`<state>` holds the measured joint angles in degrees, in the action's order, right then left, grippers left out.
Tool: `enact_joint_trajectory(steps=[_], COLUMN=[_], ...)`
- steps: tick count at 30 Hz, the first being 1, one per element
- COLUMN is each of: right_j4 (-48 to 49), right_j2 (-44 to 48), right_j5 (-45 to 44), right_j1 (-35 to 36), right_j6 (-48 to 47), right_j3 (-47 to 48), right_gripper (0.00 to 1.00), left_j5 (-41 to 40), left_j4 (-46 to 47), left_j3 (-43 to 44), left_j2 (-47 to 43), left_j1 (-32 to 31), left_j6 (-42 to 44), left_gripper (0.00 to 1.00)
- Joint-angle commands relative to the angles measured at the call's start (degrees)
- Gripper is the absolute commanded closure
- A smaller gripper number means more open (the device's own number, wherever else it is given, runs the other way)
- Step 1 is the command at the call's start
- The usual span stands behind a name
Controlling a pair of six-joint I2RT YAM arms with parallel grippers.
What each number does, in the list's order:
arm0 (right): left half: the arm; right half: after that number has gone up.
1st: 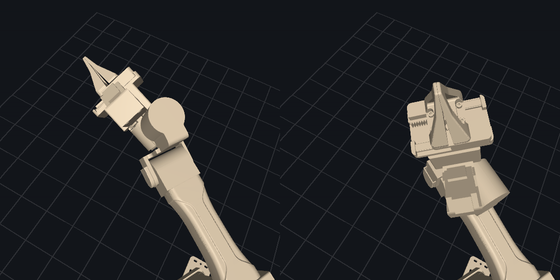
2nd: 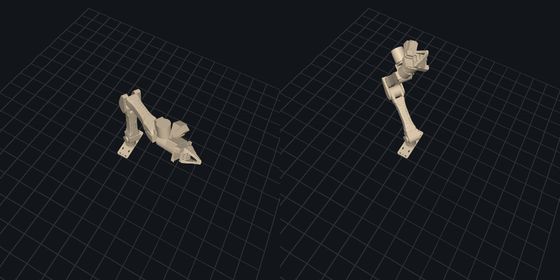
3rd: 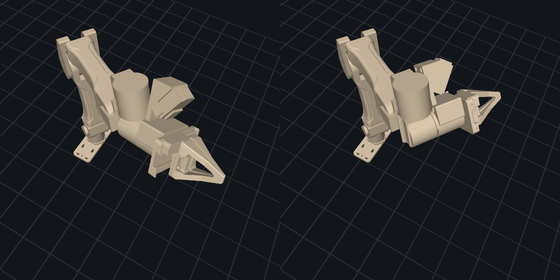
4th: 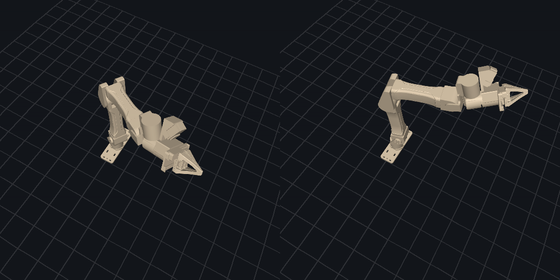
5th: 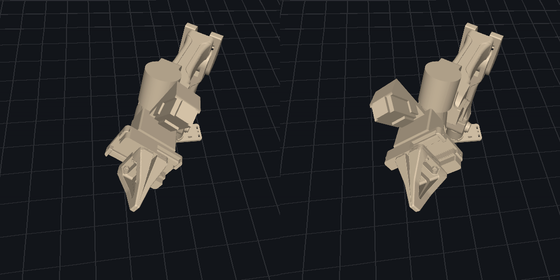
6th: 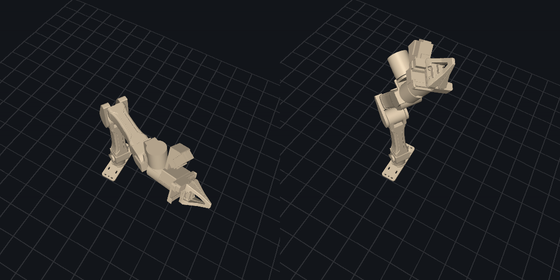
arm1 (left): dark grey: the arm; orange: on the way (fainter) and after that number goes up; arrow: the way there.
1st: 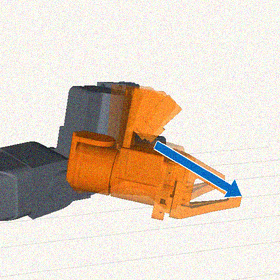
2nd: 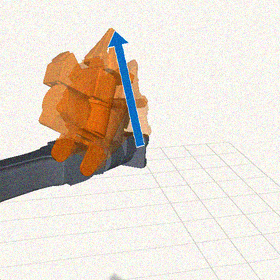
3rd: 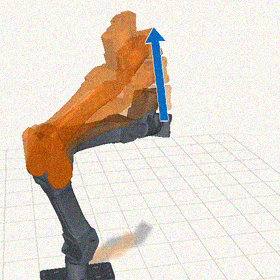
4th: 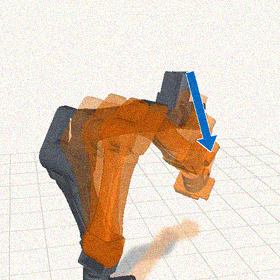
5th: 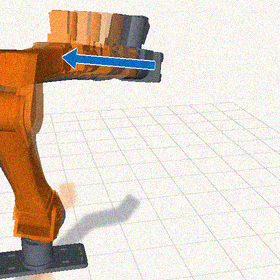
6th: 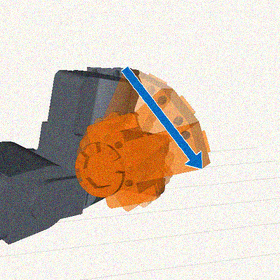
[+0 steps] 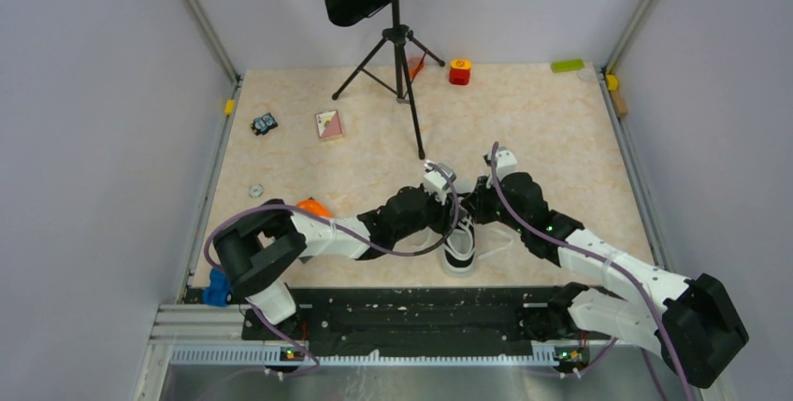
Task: Tie the shoes
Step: Tie the shoelace on the shoe.
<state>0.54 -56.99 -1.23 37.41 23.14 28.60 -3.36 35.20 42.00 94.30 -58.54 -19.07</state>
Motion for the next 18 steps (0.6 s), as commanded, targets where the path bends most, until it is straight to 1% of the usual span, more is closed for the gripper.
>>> enact_joint_trajectory(steps=[1,7,10,18], right_j4=[0.8,0.4,0.5,0.2], right_j2=[1.3,1.6,1.6,1.7], right_j5=[0.4,0.2,0.2,0.1], right_j1=[-0.2,-0.2,-0.2,-0.2], right_j6=[-0.5,-0.6,-0.6,-0.7], right_j3=[3.0,3.2,3.2,3.4], right_gripper=[1.00,1.00,1.00,1.00], left_j5=[1.6,3.1,5.8,4.9], left_j4=[6.8,8.5,8.6,8.8], left_j3=[-1.2,-1.3,-0.8,-1.1], left_j2=[1.0,2.1,2.7,1.7], left_j1=[-0.2,-0.3,-0.2,-0.2], left_j6=[1.6,1.8,1.5,1.2], left_gripper=[0.57,0.61,0.63,0.77])
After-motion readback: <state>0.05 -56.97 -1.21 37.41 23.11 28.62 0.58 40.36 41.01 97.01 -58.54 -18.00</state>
